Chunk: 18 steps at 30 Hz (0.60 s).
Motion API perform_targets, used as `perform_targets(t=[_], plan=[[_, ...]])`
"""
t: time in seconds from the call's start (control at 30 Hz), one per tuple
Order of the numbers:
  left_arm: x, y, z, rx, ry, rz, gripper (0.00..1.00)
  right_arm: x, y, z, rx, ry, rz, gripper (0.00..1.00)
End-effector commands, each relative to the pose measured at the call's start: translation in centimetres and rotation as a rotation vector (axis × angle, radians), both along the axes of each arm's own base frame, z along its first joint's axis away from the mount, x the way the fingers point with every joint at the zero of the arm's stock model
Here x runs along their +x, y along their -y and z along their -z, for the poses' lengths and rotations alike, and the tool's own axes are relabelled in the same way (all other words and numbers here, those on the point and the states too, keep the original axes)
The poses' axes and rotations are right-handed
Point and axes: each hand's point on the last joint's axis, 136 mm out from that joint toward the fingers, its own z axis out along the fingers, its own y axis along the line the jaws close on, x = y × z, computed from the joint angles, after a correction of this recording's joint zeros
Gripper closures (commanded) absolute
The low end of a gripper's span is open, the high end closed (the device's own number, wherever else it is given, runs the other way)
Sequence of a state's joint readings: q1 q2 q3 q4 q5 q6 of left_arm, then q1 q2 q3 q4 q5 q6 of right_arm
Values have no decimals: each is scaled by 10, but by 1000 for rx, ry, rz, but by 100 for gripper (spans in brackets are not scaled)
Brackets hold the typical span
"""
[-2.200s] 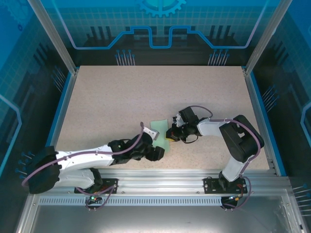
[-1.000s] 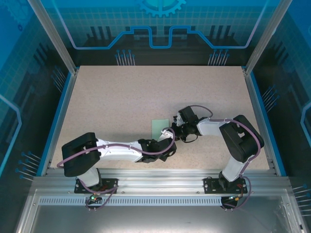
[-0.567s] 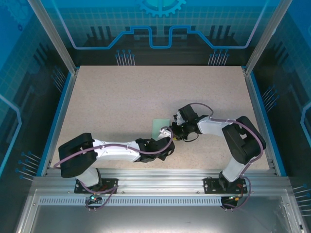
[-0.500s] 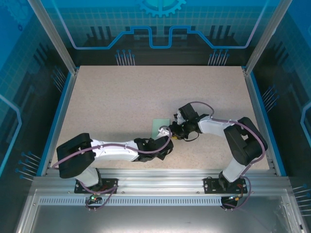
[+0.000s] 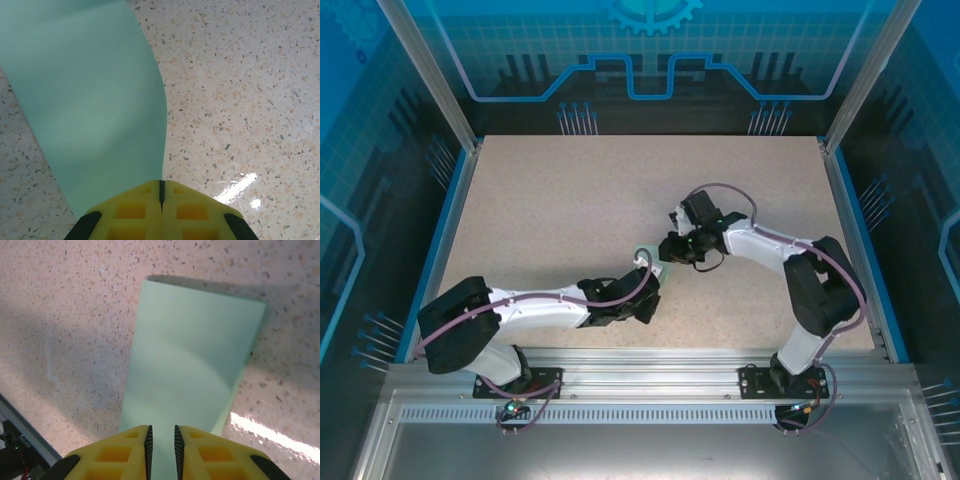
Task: Fold a paper plane with a square sheet of paper (pick it up from the middle)
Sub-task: Third fold the triangle at the center of the table.
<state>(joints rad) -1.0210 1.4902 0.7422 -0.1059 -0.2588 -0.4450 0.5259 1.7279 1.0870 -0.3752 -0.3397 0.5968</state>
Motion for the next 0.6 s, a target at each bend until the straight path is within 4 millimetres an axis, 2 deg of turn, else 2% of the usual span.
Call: perform_targets(t=[0.0,0.2,0.37,0.57], plan=[[-3,4,-6,-44,-11,40,100,-3,-11,14,-73,-32,-96,81],[-1,2,-6,-57,-32,39,100,4,-17,40,-147,-78,-131,82],[1,0,-5,-73,-50,44,100,3,-19,58,-222,-92,-205,82],[7,-6,-3,-96,-86,47,100,0,-21,64,-266,-81,-276,83]])
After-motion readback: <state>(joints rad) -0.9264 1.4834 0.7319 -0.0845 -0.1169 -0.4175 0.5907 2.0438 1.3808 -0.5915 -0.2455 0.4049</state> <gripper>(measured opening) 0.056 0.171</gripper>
